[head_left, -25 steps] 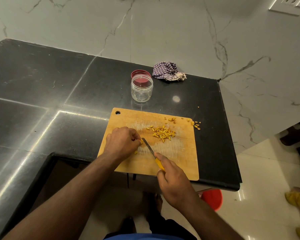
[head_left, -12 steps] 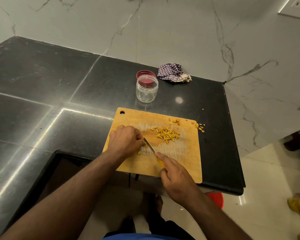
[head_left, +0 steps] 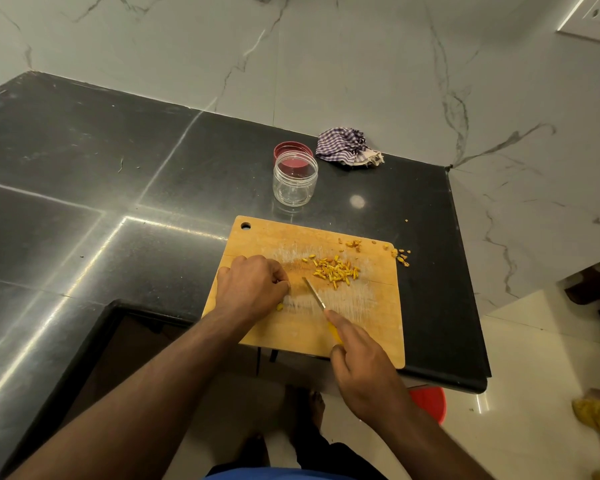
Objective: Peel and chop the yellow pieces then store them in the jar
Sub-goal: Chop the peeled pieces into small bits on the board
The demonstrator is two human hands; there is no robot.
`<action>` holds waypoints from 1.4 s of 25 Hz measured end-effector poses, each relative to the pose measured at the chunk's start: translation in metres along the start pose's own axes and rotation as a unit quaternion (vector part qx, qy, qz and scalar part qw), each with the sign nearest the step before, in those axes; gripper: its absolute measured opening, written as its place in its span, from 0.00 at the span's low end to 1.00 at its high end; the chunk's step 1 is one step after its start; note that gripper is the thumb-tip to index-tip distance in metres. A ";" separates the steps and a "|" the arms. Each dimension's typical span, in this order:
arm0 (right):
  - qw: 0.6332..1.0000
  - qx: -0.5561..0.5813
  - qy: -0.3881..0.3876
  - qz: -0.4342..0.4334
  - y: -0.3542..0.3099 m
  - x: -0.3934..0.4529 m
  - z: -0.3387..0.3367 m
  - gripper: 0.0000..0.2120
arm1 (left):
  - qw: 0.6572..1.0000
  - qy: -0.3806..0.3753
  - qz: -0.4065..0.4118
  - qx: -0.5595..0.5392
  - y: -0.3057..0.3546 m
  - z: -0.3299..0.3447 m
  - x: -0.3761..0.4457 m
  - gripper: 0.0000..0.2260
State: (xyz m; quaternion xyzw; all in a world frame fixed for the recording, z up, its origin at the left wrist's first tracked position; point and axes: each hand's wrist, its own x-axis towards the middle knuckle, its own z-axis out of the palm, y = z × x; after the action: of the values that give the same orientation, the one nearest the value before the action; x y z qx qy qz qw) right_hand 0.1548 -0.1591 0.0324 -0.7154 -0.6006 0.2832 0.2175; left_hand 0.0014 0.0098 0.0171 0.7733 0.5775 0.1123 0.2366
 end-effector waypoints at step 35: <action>0.999 0.025 -0.032 -0.036 -0.026 0.024 0.013 0.24 | 0.993 -0.087 -0.014 -0.077 -0.034 -0.043 -0.023 0.03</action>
State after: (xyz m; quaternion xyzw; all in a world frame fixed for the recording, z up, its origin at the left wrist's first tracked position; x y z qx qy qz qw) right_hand 0.1300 -0.1313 0.0359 -0.6783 -0.6255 0.3123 0.2259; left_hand -0.0531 0.0058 0.0399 0.7517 0.5546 0.0852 0.3464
